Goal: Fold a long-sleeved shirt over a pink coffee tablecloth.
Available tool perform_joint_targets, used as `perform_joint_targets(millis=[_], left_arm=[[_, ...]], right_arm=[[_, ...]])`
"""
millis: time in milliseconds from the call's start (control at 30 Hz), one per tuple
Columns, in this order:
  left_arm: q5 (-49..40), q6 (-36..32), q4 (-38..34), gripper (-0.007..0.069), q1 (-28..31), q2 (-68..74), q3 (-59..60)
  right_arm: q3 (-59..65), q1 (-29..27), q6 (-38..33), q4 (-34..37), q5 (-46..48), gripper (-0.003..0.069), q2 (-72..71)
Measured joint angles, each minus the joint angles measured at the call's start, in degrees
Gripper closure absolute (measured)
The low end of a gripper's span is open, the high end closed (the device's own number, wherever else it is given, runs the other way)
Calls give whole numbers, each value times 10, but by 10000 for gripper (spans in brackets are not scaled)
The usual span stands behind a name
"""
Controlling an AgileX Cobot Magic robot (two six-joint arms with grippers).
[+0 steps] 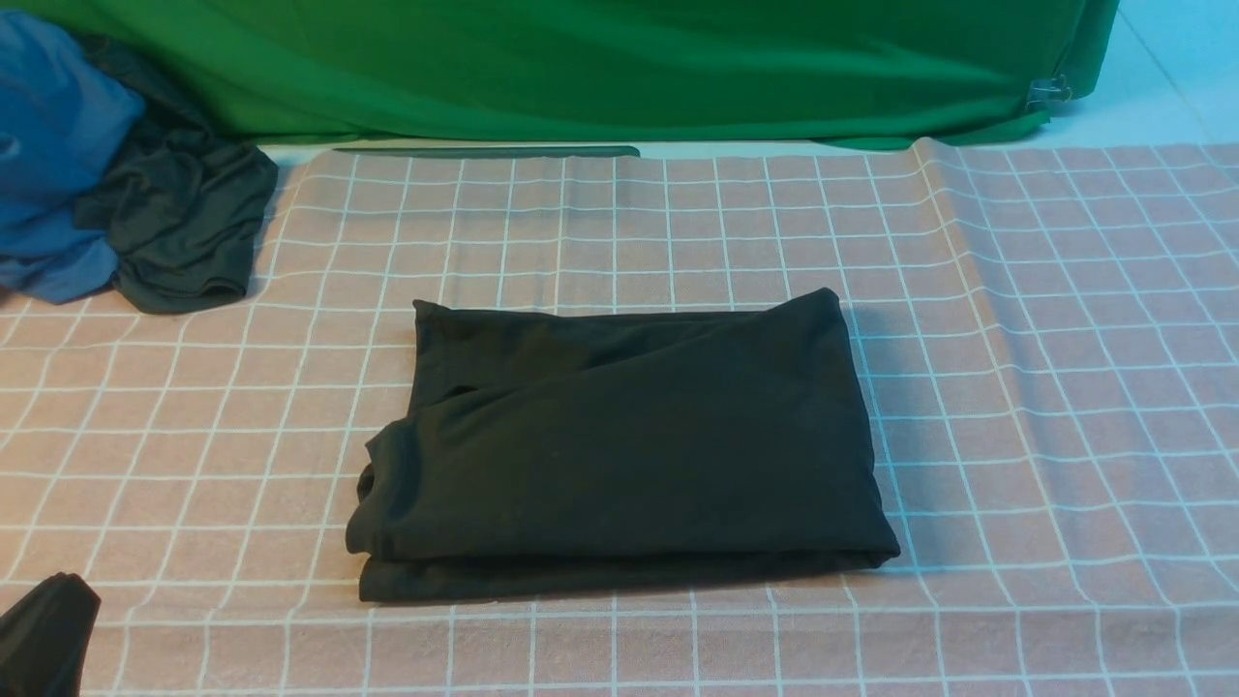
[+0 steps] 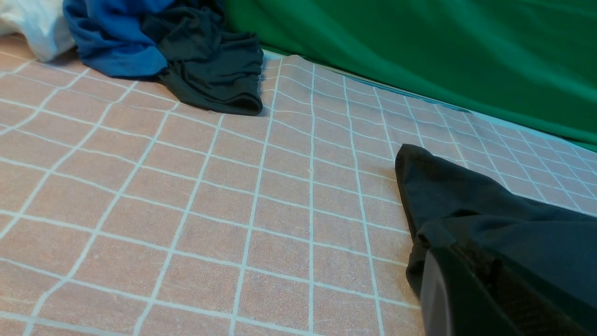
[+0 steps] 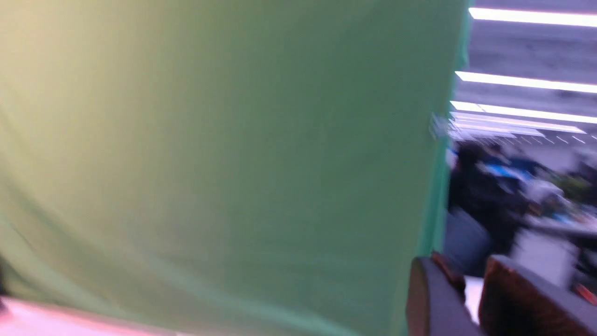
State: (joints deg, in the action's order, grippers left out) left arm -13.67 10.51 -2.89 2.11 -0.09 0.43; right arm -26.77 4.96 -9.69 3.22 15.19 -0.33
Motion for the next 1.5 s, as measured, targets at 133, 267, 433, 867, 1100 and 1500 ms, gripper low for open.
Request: perform_joint_targets(millis=[133,267,433,867,1100,1500], left_arm=[[0,0,1,610,0,0,0],[0,0,1,610,0,0,0],[0,0,1,610,0,0,0],[0,-2,1,610,0,0,0],[0,-2,1,610,0,0,0],[0,-2,1,610,0,0,0]], right_arm=[[113,-50,-12,-1,-26,463,1],[242,-65,-19,-2,-87,461,2],[272,-65,-30,-2,-53,448,2],[272,-65,-13,-2,-19,442,2],[272,-65,-4,-2,-17,442,2],[272,-65,1,-2,-17,423,2]])
